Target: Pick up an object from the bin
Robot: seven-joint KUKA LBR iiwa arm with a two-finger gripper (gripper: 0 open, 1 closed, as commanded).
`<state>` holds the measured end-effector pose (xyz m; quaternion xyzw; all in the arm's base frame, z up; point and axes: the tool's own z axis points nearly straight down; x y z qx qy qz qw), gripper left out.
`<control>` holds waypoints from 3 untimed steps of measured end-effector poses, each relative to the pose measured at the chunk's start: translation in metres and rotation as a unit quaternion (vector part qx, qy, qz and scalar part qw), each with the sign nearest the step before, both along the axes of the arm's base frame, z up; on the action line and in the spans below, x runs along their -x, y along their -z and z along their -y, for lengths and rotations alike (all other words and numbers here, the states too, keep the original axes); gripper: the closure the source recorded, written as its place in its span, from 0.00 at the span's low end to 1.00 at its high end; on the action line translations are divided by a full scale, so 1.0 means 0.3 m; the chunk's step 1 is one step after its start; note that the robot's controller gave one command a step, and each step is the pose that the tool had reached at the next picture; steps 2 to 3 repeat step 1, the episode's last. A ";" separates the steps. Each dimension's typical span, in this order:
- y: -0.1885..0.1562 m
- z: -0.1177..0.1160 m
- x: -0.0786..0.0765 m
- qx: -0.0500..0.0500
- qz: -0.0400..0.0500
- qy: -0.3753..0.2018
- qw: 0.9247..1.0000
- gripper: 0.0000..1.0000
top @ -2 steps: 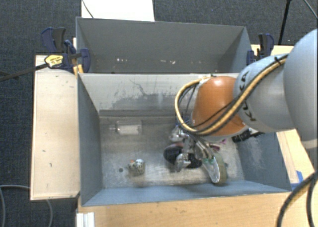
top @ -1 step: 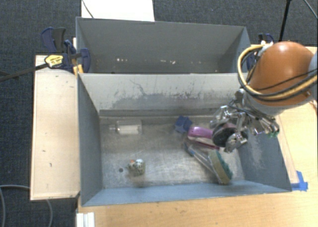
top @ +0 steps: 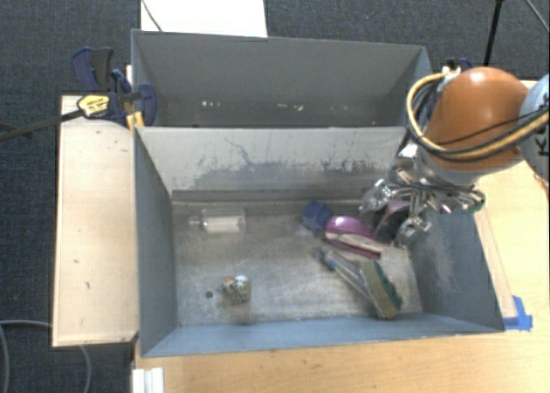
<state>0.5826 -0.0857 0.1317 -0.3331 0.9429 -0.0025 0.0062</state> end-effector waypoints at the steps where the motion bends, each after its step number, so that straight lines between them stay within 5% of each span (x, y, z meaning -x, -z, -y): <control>1: -0.332 -0.050 -0.015 0.000 -0.001 -0.028 1.000 1.00; 3: -0.332 -0.050 -0.015 0.000 -0.001 -0.028 1.000 1.00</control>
Offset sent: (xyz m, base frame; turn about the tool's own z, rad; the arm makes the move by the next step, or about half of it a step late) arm 0.0026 0.0139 0.0946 -0.0564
